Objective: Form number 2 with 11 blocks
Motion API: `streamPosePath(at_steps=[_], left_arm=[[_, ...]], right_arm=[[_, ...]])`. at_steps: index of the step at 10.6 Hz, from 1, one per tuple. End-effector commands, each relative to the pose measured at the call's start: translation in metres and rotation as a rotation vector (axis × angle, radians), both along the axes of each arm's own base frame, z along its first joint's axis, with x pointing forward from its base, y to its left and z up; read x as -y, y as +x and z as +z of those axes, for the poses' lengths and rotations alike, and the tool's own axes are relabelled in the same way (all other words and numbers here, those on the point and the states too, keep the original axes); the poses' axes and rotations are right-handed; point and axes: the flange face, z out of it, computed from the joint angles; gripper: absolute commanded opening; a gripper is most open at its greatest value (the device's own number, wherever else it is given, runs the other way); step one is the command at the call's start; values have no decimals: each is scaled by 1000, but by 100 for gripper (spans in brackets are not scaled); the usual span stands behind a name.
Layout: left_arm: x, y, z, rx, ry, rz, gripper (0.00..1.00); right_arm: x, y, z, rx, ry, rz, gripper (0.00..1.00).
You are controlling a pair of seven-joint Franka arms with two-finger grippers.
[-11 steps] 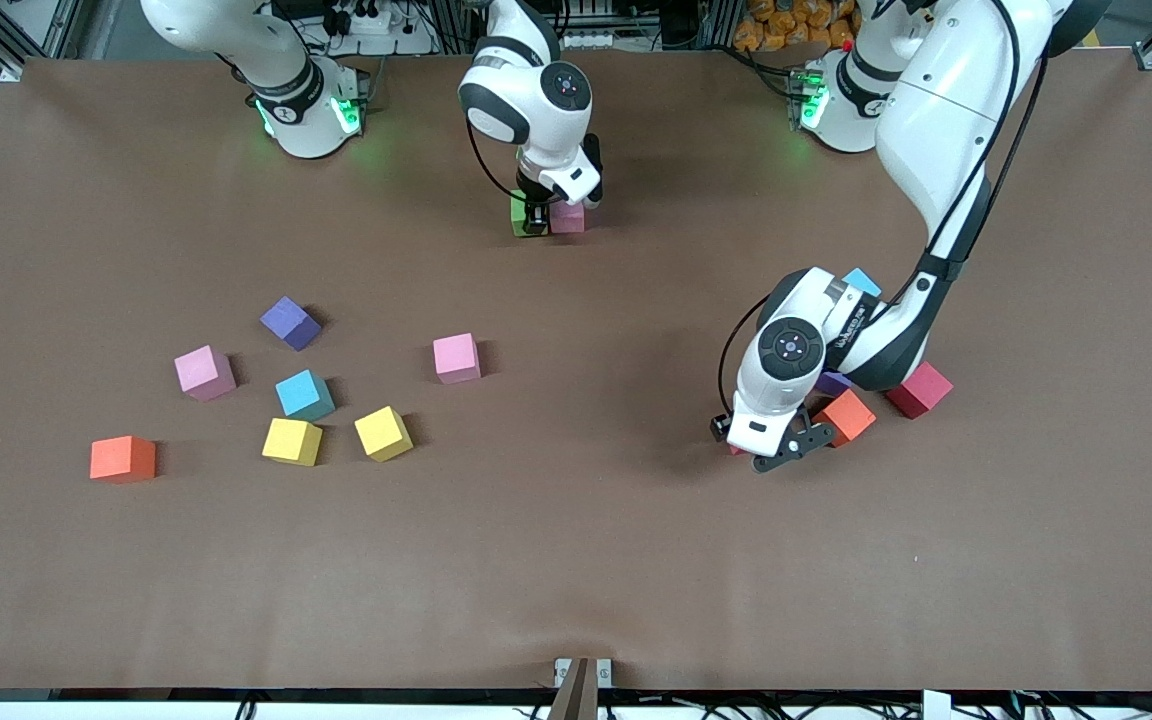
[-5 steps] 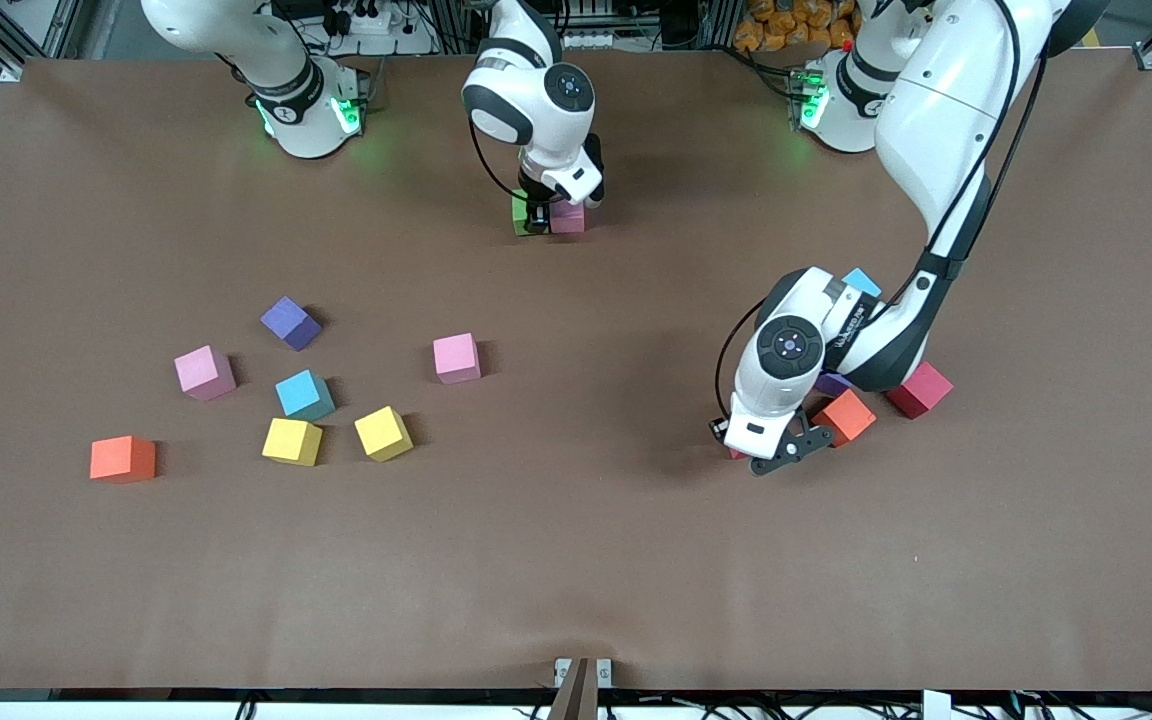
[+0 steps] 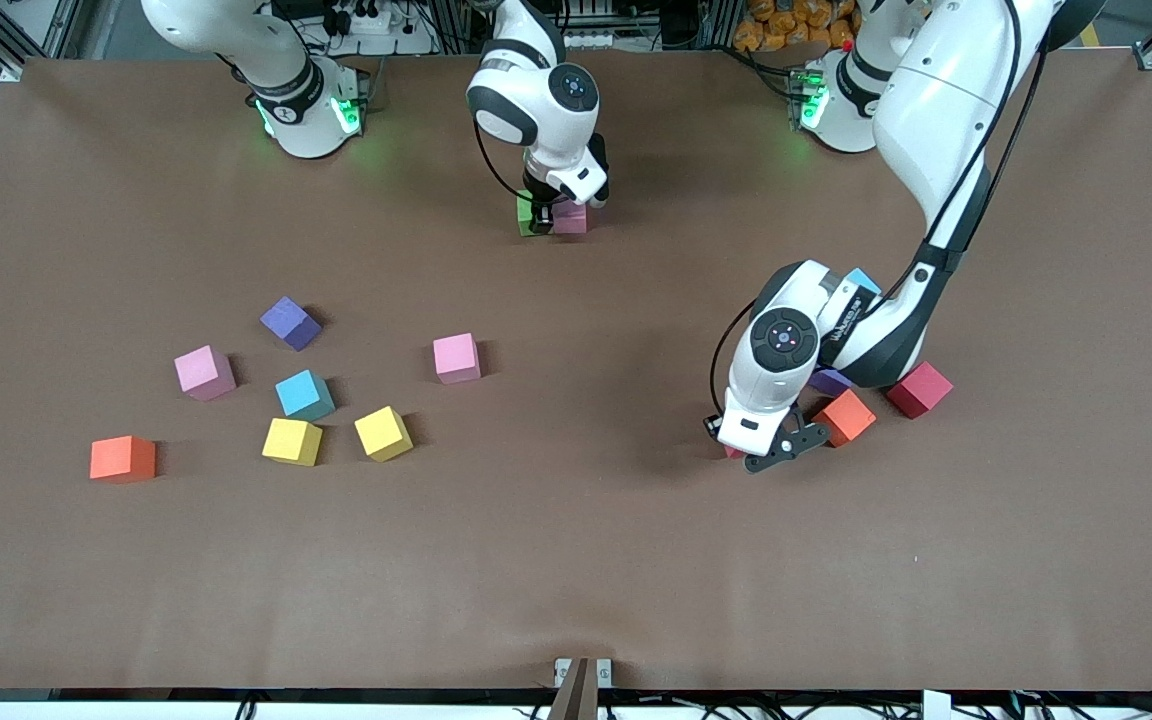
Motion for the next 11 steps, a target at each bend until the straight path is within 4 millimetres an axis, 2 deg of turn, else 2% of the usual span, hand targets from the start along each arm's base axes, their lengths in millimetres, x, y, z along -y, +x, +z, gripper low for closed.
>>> streamPosePath(at_steps=[1,2,4,5,7,9,11], left_arm=[[3,-11,23,-21,28,3,56],[5,-16,25,-41,38,7,56],[17,-25,40,-38,44,84,56],[25,-29,45,-34,35,134,56],[38,-44,45,-42,27,215,56],[52,-66,53,-36,27,330,54],[71,-93,57,-47,19,406,53]], right_arm=[[-8,-1,0,19,-4,7,100],[-7,0,1,19,-4,5,100],[-6,6,12,25,3,3,100],[-4,14,31,36,7,-10,100],[0,42,75,43,-14,-65,100],[18,95,110,45,-30,-163,100],[58,155,132,66,-1,-284,100]])
